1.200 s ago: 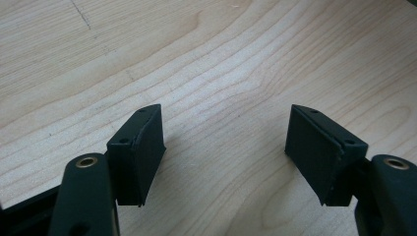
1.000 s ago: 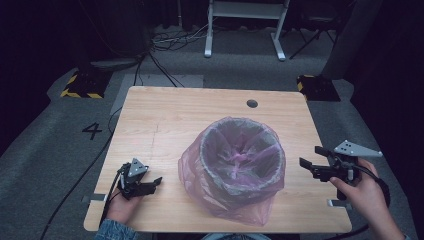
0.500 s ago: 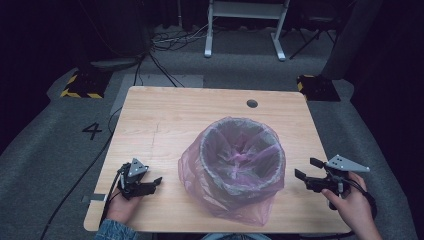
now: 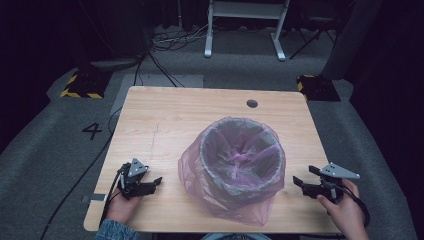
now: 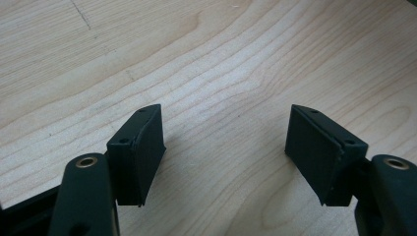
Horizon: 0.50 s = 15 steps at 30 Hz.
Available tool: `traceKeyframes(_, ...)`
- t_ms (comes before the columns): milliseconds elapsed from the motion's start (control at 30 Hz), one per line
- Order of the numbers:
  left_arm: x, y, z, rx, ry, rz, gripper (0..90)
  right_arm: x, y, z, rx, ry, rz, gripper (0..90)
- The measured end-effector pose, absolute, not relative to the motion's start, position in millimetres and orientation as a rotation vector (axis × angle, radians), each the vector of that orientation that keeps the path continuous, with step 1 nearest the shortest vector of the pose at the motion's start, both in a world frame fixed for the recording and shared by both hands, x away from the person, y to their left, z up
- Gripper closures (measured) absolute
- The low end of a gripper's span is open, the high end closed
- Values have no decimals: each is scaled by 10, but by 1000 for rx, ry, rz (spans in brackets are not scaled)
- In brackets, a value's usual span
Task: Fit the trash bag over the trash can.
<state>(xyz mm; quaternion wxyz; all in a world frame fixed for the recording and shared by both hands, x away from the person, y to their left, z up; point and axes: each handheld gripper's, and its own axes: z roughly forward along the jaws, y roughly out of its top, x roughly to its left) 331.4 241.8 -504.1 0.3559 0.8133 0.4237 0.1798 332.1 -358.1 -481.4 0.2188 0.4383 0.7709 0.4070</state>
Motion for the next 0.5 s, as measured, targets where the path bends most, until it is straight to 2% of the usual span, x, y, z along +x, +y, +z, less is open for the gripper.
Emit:
traceKeyframes(433,3314,2416,-5041,2100,1096,466,307,3521,-3577,-5010,1341,2100,1044,195)
traceKeyframes(500,3314,2416,-5041,2100,1096,466,307,3580,-3562,-5033,1356,2161,1016,170)
